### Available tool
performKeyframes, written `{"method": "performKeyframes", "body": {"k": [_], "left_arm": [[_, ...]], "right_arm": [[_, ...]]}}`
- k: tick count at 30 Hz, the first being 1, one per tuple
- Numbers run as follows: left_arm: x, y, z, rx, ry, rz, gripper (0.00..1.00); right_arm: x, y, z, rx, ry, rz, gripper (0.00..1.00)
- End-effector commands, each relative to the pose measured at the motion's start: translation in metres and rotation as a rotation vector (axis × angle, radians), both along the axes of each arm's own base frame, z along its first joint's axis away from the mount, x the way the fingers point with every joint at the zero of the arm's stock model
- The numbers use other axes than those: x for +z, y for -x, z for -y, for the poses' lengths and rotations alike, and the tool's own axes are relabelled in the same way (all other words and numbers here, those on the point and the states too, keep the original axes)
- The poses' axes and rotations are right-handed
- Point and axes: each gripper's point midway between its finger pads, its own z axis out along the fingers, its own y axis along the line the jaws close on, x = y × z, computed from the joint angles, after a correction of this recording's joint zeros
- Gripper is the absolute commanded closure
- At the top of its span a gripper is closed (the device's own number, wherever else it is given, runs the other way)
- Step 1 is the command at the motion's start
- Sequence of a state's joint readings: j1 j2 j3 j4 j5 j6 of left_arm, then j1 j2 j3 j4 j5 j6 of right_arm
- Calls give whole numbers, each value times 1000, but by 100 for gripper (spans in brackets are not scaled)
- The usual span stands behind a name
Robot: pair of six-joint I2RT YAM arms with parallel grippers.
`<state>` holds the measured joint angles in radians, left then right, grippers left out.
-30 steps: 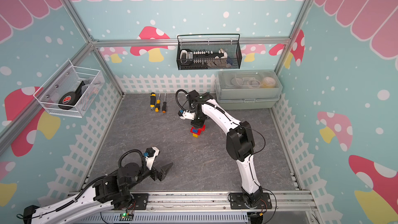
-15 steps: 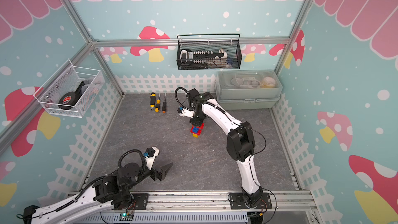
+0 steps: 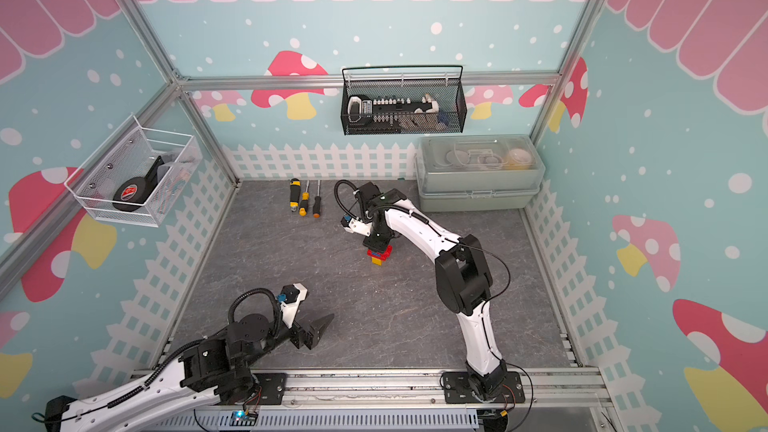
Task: Assemble the letter f with lego
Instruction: Assemble the lego brick with the lego brick.
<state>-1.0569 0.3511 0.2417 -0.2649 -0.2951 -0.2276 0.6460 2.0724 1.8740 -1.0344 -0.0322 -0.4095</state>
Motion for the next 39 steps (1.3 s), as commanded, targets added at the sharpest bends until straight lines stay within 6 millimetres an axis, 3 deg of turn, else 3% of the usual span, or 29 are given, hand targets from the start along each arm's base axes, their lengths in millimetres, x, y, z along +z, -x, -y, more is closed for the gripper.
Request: {"method": "performKeyframes", "body": {"k": [1, 16, 32, 39], "left_arm": [[0, 2, 3, -22, -4, 9, 1], [-1, 2, 4, -22, -8, 7, 1], [-2, 2, 4, -22, -11, 6, 1], [-2, 2, 4, -22, -11, 6, 1]], "right_arm": [[12, 1, 3, -20, -11, 27, 78], [2, 3, 5, -35, 8, 1, 77], [-24, 12, 11, -89, 35, -27, 77], [-23, 14, 16, -86, 50, -16, 76]]}}
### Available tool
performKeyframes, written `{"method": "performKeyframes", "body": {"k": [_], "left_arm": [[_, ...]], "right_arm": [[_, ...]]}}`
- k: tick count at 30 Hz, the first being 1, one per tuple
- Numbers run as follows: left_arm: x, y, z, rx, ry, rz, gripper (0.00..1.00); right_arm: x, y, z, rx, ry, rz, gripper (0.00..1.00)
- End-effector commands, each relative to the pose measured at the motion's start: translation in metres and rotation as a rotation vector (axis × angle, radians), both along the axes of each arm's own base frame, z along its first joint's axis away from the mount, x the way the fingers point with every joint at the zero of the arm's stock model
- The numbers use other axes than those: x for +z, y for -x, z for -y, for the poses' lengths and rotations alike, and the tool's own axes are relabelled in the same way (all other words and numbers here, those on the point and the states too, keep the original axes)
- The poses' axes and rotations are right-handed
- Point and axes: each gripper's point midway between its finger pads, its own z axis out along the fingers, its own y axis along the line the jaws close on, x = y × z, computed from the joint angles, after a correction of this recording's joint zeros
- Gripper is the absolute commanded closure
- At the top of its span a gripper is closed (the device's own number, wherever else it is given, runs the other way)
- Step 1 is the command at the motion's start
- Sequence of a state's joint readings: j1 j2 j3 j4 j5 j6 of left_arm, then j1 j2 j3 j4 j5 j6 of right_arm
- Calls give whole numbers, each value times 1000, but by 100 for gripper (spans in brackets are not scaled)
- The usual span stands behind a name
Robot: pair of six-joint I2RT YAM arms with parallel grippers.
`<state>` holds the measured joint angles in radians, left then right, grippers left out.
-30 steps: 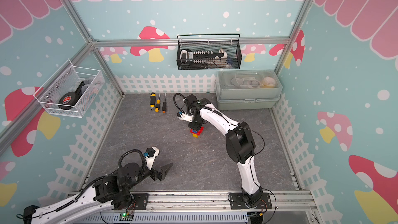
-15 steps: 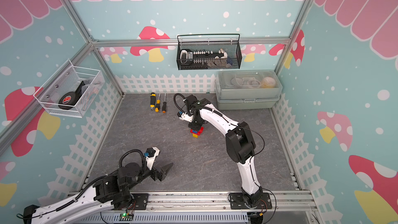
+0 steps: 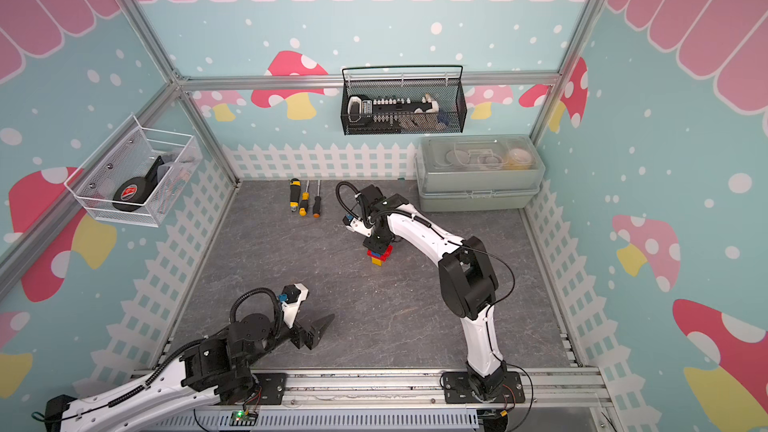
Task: Assemble the letter f with lego
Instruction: Assemble the lego brick with the lego brick.
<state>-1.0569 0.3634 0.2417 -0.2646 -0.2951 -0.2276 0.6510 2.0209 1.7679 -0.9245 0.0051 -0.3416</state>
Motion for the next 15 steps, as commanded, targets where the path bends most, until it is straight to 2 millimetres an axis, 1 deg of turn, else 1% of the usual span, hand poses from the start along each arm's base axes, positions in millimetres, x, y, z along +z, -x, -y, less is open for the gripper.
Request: {"method": "performKeyframes", "body": {"k": [1, 7, 15], "left_arm": [[1, 2, 3, -22, -1, 11, 1], [1, 2, 3, -23, -1, 11, 1], [2, 2, 3, -22, 2, 13, 1]], "right_arm": [[-19, 17, 14, -19, 72, -69, 76], [-20, 20, 18, -24, 77, -68, 76], [-24, 19, 14, -15, 75, -85, 75]]}}
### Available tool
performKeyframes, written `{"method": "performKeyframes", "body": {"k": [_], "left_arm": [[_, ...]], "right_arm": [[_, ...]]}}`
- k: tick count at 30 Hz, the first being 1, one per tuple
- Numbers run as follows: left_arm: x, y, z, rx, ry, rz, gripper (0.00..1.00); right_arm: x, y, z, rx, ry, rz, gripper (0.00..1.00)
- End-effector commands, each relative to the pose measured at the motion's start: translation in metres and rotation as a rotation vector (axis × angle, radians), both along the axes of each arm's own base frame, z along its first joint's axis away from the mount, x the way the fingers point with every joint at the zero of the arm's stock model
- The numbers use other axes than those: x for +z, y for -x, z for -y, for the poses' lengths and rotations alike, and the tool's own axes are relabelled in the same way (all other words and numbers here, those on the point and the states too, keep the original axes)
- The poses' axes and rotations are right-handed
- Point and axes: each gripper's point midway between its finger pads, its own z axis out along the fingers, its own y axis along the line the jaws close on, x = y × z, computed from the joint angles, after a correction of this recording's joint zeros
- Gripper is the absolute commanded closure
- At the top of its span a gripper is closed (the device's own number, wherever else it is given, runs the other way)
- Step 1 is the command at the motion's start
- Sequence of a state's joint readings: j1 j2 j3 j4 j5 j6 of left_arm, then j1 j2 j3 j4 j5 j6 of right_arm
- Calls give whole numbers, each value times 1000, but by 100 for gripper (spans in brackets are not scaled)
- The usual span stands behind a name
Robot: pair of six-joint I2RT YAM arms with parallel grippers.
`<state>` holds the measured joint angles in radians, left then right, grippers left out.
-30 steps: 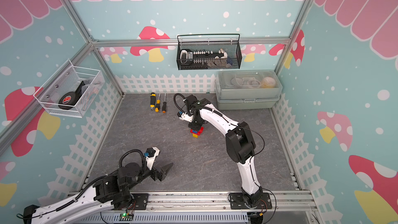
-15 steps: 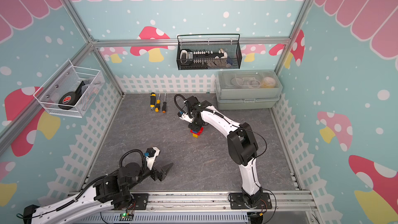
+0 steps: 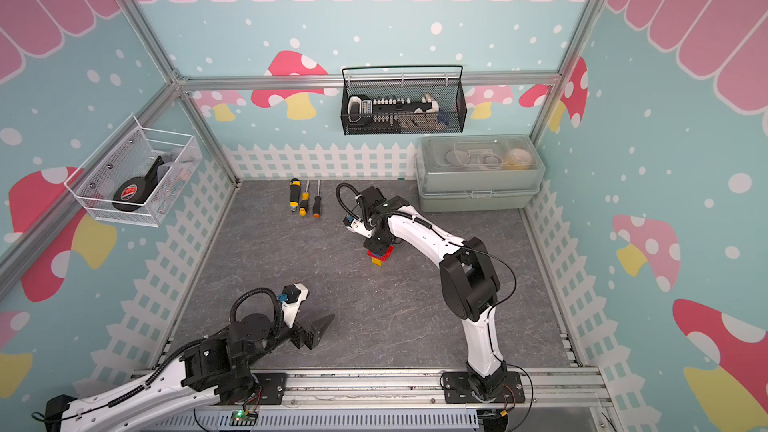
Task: Assemble the letter f with lego
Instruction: Assemble the lego brick with the lego brick.
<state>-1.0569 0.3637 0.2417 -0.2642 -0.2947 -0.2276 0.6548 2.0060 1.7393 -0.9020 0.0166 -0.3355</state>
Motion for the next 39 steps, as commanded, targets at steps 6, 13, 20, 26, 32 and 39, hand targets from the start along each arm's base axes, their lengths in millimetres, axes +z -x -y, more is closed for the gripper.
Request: {"method": "performKeyframes", "body": {"k": [6, 13, 20, 26, 32, 39], "left_arm": [[2, 2, 3, -22, 4, 14, 1], [2, 2, 2, -20, 8, 17, 1], [2, 3, 2, -22, 7, 16, 1], [2, 2, 2, -20, 6, 16, 1], [3, 2, 2, -20, 9, 16, 1], [2, 2, 2, -19, 6, 15, 1]], "right_arm": [[-25, 19, 10, 33, 100, -147, 75], [-36, 25, 11, 60, 145, -214, 75], [-43, 29, 12, 68, 152, -242, 75], [-46, 29, 11, 76, 167, -264, 76], [-57, 34, 12, 74, 178, -284, 76], [-56, 33, 13, 75, 179, -278, 76]]}}
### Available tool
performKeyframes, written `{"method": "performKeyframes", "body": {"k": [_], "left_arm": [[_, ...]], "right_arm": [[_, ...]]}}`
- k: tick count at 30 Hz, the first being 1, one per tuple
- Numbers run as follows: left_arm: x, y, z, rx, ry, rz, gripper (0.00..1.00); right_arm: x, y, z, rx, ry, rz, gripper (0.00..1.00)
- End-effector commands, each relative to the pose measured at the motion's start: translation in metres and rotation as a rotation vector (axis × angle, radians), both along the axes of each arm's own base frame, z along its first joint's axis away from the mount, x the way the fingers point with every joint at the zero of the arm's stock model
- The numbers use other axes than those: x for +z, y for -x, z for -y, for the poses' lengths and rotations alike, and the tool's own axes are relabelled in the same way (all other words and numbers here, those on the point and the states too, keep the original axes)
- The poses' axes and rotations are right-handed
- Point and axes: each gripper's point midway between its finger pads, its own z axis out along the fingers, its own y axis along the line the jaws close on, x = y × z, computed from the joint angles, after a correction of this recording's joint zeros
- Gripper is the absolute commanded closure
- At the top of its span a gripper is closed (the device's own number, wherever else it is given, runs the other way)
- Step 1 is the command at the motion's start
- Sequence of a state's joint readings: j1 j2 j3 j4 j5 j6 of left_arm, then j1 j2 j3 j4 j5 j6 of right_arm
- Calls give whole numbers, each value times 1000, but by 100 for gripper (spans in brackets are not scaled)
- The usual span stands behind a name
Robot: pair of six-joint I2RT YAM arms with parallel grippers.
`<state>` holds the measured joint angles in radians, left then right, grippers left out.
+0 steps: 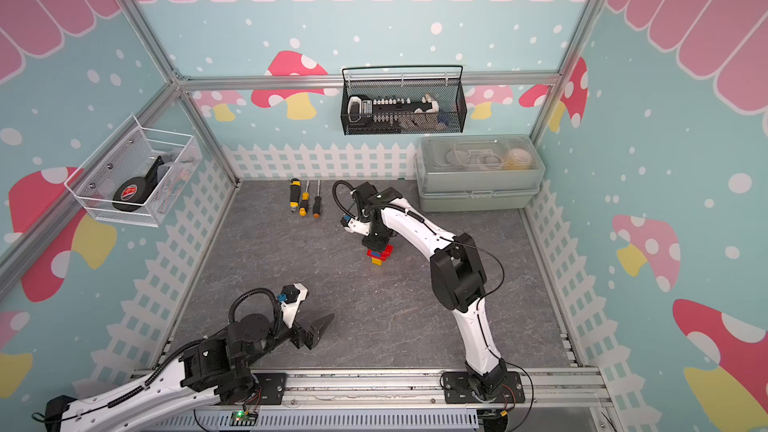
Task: Assemble the letter f with lego
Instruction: Assemble the lego brick with the lego brick.
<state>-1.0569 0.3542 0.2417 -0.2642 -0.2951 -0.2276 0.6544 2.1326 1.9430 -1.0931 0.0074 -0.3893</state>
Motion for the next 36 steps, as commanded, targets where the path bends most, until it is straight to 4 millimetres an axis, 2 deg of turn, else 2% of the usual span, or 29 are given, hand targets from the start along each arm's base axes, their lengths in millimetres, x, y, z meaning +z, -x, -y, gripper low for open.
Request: {"method": "performKeyframes", "body": {"k": [1, 12, 20, 25, 32, 34, 35, 36], "left_arm": [[0, 2, 2, -19, -1, 11, 1], [0, 2, 2, -19, -1, 11, 1], [0, 2, 2, -21, -2, 10, 1], [0, 2, 2, -21, 0, 10, 1], [0, 3, 2, -21, 1, 11, 1], [0, 2, 2, -21, 0, 11, 1], [0, 2, 2, -21, -1, 10, 1], [0, 2, 2, -21, -1, 10, 1]], "right_arm": [[-52, 33, 15, 19, 111, -186, 76], [-47, 32, 16, 19, 113, -171, 75], [-25, 26, 12, 21, 66, -113, 73], [-5, 17, 8, 14, 22, -41, 66], [29, 1, -2, -13, -95, 116, 43], [43, -3, -3, -24, -141, 177, 29], [47, -4, -4, -25, -162, 194, 6], [61, -2, -4, -22, -200, 228, 1]]}}
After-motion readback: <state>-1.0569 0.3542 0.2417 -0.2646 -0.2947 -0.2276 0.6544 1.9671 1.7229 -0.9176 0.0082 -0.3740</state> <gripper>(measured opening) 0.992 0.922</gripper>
